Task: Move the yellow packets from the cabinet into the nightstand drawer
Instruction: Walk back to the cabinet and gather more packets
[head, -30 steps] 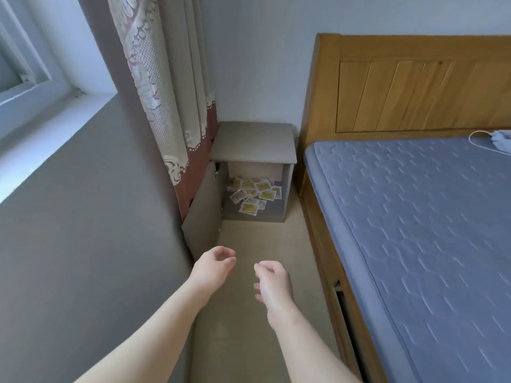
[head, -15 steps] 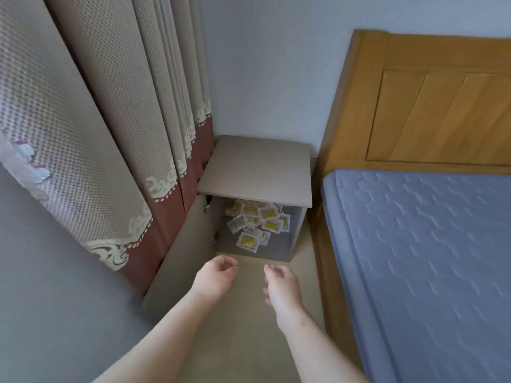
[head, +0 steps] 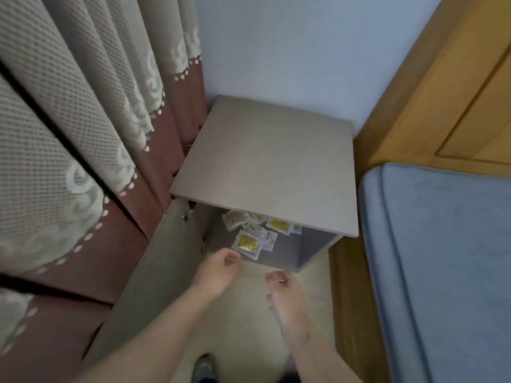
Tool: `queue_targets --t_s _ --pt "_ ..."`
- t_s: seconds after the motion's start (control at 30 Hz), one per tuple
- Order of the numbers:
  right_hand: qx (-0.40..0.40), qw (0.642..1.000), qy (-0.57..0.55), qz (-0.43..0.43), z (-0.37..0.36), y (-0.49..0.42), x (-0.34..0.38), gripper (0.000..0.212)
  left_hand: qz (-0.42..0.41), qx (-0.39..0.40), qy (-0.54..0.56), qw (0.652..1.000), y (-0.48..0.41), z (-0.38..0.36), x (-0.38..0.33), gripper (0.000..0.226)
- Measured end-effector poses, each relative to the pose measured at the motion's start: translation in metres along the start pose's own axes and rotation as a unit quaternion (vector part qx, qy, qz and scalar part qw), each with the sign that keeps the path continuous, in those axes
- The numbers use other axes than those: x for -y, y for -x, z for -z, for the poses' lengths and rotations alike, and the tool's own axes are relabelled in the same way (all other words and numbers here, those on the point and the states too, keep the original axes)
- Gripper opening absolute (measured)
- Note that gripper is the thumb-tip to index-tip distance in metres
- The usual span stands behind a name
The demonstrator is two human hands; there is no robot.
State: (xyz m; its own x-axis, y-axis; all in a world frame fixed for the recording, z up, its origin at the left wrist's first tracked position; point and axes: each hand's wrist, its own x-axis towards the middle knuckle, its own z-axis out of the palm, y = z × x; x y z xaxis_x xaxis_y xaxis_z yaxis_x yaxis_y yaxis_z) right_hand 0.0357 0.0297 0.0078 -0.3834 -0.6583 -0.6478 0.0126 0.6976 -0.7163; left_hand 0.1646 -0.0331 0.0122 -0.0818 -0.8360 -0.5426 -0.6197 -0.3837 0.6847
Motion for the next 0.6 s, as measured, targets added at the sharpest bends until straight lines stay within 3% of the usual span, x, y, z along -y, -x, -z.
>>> queue_targets --t_s 0.17,0.47,0.6 --pt "0.01 0.999 0.04 0.018 -0.024 -0.128 -0.049 0.005 0.0 -0.008 -0.044 0.999 -0.115 -0.051 0.06 0.016" --pt "0.008 0.992 0.108 0.056 -0.075 -0.341 -0.173 0.009 -0.084 -0.054 -0.151 0.983 -0.294 -0.169 0.19 0.037" --pt "0.005 0.987 0.135 0.085 -0.088 -0.404 -0.196 0.017 -0.152 -0.044 -0.323 0.933 -0.345 -0.209 0.226 0.055"
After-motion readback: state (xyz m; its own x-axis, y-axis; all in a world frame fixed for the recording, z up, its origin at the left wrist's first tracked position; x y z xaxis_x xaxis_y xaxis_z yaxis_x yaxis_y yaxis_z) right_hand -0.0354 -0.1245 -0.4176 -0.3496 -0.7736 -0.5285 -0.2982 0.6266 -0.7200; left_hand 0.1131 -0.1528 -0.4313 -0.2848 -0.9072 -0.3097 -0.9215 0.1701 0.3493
